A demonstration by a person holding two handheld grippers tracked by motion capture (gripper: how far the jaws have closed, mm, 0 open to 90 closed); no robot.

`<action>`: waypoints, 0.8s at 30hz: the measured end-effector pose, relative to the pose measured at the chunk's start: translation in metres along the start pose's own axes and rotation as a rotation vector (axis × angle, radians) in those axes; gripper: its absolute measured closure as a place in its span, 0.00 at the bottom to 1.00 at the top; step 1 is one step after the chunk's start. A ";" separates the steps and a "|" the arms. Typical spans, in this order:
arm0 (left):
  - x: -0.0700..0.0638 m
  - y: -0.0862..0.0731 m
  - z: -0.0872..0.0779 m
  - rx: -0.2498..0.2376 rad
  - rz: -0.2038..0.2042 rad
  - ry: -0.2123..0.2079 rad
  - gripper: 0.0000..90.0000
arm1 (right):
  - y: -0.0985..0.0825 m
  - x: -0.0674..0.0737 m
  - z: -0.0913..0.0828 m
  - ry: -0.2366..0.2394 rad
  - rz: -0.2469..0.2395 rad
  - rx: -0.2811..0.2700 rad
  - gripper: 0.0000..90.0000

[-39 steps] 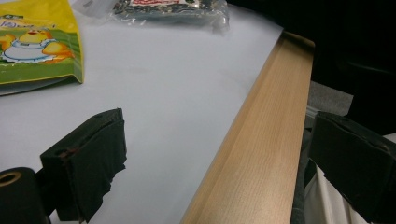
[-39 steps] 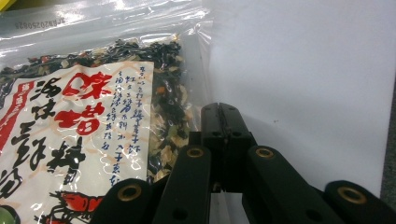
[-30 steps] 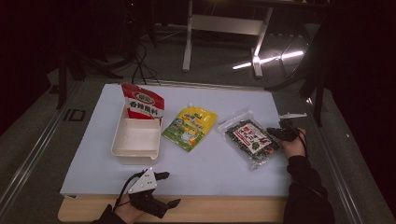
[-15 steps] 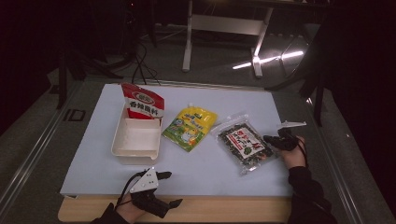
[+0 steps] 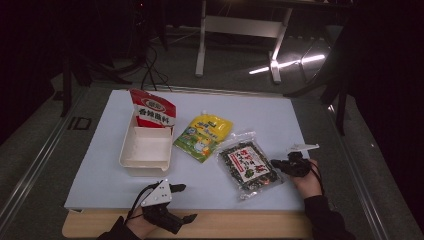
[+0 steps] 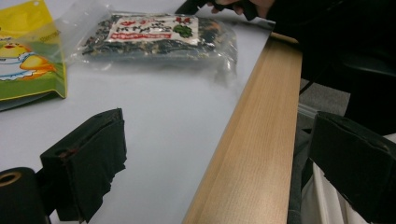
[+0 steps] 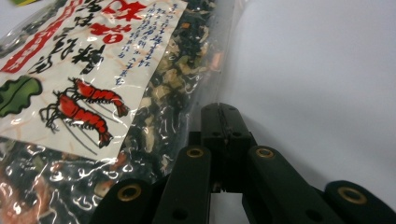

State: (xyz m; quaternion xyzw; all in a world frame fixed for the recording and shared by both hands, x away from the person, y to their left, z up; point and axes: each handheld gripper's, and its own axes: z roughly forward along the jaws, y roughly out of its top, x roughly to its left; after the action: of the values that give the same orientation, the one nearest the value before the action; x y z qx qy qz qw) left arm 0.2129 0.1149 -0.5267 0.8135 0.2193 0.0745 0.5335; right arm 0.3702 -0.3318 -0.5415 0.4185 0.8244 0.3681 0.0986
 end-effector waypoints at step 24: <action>0.002 0.006 0.011 0.000 0.017 -0.041 0.06 | -0.033 0.041 -0.032 0.049 -0.014 0.048 1.00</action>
State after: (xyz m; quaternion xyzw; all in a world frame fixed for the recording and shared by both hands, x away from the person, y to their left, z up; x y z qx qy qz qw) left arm 0.2203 0.1046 -0.5257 0.8166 0.2012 0.0624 0.5374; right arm 0.3092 -0.3302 -0.5353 0.4060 0.8380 0.3575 0.0708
